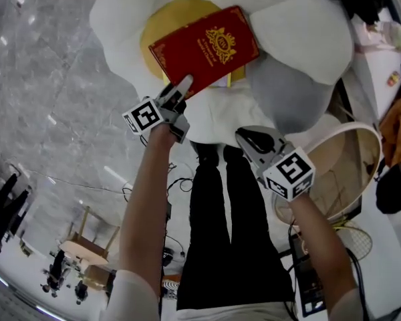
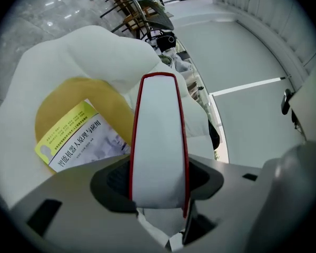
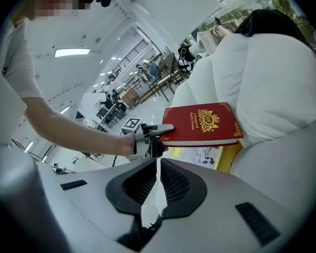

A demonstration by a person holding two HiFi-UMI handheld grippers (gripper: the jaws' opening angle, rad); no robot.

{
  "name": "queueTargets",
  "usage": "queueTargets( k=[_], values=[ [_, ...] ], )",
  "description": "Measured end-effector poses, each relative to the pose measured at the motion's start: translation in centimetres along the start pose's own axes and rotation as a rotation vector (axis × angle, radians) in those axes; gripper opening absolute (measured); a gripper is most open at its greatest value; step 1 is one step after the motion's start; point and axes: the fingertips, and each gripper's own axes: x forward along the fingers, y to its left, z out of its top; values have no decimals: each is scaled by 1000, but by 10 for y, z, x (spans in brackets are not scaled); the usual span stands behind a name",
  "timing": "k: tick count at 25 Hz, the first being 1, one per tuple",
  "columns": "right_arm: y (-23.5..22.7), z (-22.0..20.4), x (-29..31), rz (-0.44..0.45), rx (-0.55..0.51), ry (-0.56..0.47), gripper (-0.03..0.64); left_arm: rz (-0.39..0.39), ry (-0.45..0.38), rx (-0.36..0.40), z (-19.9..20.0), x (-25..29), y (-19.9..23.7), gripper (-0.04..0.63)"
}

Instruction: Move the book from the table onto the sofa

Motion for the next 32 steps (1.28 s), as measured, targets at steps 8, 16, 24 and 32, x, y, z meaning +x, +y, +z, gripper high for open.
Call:
queueTargets(
  k=[8,16,24,32],
  values=[
    [-51,8,40,2,-7,41,43,-70,-260,-169,29,15,32,239],
    [-74,-33,57,-36,55,58,43,-61,-292,-273,19,38,74,241],
    [-51,-41,65,7,68,65,43,204,-84,-153,-13,58,91,427],
    [-45,-19,46,-1,41,59,43,234,-4,-201,-32,47,75,517]
  ],
)
